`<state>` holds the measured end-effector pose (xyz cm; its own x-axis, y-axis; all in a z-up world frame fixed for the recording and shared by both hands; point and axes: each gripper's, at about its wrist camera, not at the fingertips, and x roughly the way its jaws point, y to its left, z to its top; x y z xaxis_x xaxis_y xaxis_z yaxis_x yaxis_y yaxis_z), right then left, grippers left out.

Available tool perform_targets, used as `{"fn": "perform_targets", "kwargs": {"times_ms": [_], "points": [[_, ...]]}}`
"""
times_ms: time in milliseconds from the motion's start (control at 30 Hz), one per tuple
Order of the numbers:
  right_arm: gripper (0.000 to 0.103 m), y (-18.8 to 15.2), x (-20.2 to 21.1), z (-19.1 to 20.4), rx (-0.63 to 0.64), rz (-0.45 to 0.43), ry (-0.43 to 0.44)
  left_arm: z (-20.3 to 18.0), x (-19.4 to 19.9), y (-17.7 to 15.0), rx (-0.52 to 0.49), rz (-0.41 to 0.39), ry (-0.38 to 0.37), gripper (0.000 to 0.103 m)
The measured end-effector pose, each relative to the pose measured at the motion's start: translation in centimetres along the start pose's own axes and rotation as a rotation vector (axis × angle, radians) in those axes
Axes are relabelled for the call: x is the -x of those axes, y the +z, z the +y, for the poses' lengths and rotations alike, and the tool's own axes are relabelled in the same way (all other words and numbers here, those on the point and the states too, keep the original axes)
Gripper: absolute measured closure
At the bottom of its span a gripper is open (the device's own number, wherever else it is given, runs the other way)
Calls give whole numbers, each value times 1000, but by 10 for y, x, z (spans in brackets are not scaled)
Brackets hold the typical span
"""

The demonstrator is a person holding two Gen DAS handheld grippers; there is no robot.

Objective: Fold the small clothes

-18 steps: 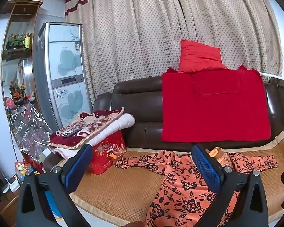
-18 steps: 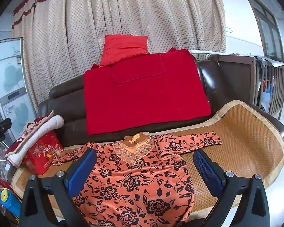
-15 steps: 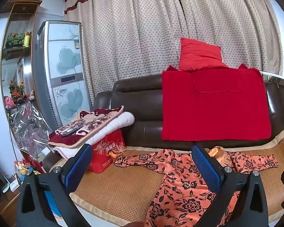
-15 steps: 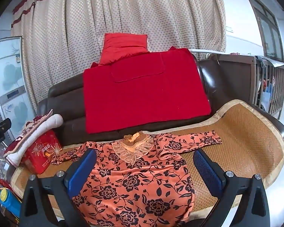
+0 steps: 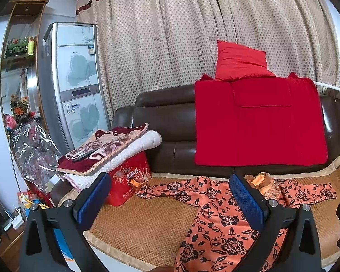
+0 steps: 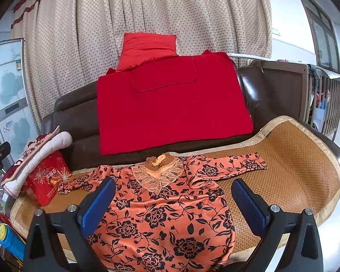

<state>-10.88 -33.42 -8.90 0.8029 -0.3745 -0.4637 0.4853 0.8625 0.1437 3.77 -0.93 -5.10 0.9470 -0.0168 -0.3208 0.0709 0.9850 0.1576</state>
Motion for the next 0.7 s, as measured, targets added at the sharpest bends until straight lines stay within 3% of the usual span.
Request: {"fn": "perform_targets", "kwargs": {"times_ms": [300, 700], "points": [[0, -4, -9, -2, 10, 51, -7, -4, -10, -2, -12, 13, 0, 0], [0, 1, -37, -3, 3, 48, -8, -18, -37, -7, -35, 49, 7, 0]]}}
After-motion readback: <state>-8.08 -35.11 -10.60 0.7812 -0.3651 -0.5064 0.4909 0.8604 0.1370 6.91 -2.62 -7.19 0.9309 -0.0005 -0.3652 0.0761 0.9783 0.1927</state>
